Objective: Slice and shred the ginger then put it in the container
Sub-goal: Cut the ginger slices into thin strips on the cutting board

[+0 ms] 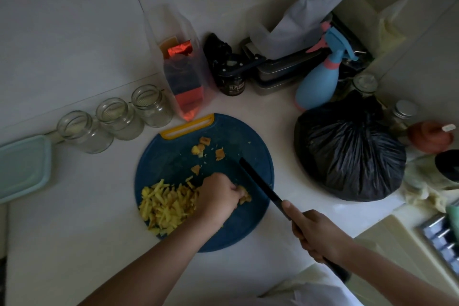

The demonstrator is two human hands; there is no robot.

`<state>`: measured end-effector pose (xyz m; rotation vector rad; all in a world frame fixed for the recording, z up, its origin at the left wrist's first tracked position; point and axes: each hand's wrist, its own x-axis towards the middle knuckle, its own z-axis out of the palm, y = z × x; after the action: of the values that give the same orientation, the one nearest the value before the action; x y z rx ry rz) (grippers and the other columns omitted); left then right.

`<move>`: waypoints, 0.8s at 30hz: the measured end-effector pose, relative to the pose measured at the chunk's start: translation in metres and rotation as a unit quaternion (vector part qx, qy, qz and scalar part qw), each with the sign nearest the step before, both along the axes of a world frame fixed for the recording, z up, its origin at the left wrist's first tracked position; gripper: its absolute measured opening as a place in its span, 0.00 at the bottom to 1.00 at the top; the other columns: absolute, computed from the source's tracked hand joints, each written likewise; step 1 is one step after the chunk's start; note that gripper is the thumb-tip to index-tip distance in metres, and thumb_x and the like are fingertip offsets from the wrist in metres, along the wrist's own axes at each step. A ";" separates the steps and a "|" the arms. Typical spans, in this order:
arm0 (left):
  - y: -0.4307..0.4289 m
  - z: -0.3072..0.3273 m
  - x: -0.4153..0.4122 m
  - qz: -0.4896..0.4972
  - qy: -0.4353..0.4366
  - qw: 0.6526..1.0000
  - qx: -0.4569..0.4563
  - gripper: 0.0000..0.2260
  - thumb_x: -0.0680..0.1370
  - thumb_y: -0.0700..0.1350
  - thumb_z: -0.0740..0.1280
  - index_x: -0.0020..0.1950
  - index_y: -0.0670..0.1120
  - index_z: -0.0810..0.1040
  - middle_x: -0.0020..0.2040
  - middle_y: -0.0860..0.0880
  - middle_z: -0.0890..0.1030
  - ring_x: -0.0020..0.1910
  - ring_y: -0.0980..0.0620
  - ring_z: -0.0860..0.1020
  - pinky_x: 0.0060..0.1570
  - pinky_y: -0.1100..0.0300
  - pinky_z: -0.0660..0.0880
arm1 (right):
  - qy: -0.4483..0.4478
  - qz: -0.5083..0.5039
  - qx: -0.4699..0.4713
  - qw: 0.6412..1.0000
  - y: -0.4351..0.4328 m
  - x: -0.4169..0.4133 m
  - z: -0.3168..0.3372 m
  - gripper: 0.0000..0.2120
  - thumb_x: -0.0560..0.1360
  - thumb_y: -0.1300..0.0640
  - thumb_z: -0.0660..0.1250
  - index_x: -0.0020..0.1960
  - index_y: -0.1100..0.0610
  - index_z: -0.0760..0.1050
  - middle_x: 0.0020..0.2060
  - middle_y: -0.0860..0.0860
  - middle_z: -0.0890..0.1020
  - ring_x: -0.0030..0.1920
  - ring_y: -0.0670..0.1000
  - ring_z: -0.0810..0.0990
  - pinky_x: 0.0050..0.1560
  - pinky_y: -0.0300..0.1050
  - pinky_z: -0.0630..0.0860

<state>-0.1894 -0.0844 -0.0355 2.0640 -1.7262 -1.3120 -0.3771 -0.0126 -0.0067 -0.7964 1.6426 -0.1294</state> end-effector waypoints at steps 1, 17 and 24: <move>0.001 0.001 -0.002 -0.018 -0.025 0.999 -0.021 0.11 0.76 0.44 0.69 0.37 0.40 0.82 0.33 0.44 0.83 0.34 0.48 0.82 0.37 0.55 0.80 | 0.004 0.000 -0.006 1.000 0.002 -0.002 -0.002 0.29 0.70 0.29 0.55 0.30 0.55 0.62 0.21 0.49 0.64 0.20 0.48 0.60 0.22 0.37 0.61; 0.008 -0.008 -0.027 -0.149 -0.241 0.947 -0.154 0.12 0.78 0.50 0.67 0.55 0.44 0.78 0.53 0.46 0.80 0.52 0.48 0.79 0.43 0.60 0.72 | 0.020 0.006 -0.086 0.996 0.004 -0.014 -0.013 0.30 0.74 0.30 0.54 0.31 0.56 0.64 0.22 0.50 0.66 0.21 0.49 0.62 0.24 0.38 0.65; 0.018 -0.026 -0.015 -0.158 -0.212 0.927 -0.265 0.11 0.76 0.51 0.69 0.53 0.46 0.77 0.52 0.50 0.80 0.52 0.51 0.78 0.46 0.59 0.73 | 0.072 0.107 -0.134 0.983 0.013 -0.014 -0.020 0.31 0.76 0.32 0.51 0.36 0.60 0.69 0.30 0.55 0.71 0.28 0.48 0.68 0.34 0.40 0.69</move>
<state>-0.2045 -0.0662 -0.0611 1.8754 -2.3415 -0.3604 -0.3911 0.0005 -0.0265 -1.2067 1.6836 -0.1446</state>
